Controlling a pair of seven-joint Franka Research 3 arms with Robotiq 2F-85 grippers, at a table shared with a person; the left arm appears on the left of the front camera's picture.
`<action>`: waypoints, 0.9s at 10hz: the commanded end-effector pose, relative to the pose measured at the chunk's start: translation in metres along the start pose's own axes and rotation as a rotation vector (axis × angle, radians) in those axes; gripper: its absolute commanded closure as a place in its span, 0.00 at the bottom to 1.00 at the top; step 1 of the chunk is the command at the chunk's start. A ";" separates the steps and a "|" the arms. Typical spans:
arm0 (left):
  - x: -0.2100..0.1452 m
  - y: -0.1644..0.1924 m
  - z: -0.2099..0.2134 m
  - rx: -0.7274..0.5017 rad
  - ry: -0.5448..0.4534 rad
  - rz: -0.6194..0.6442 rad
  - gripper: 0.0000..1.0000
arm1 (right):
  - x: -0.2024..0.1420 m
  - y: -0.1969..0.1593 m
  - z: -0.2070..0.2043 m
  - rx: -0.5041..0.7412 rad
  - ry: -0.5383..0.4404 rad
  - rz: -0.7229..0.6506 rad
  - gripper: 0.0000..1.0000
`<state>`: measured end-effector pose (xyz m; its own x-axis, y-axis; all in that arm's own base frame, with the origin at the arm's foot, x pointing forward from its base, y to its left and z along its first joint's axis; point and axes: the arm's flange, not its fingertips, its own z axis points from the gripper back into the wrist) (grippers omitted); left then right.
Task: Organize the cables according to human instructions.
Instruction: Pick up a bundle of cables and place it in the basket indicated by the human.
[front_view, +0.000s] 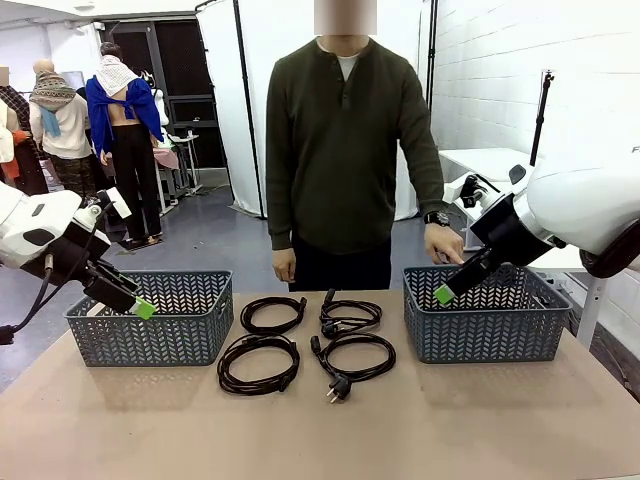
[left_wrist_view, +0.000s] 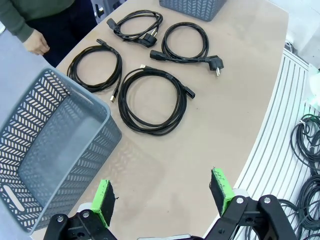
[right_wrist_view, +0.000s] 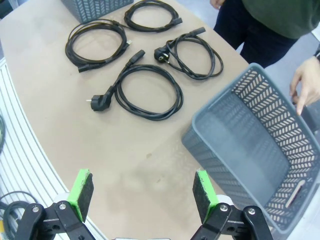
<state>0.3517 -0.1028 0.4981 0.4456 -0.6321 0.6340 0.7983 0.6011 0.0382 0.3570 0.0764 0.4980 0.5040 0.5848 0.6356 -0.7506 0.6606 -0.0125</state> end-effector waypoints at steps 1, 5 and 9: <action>-0.001 0.003 -0.001 -0.007 -0.004 -0.002 0.00 | -0.001 -0.001 0.000 0.017 -0.009 0.002 0.00; -0.001 0.003 -0.001 -0.007 -0.004 -0.002 0.00 | -0.001 -0.001 0.000 0.017 -0.009 0.002 0.00; -0.001 0.003 -0.001 -0.007 -0.004 -0.002 0.00 | 0.043 0.015 -0.014 0.033 0.042 -0.055 0.00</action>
<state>0.3516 -0.1030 0.4981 0.4454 -0.6325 0.6337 0.7983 0.6010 0.0388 0.3606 0.1020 0.5070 0.5203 0.5871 0.6202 -0.7465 0.6654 -0.0036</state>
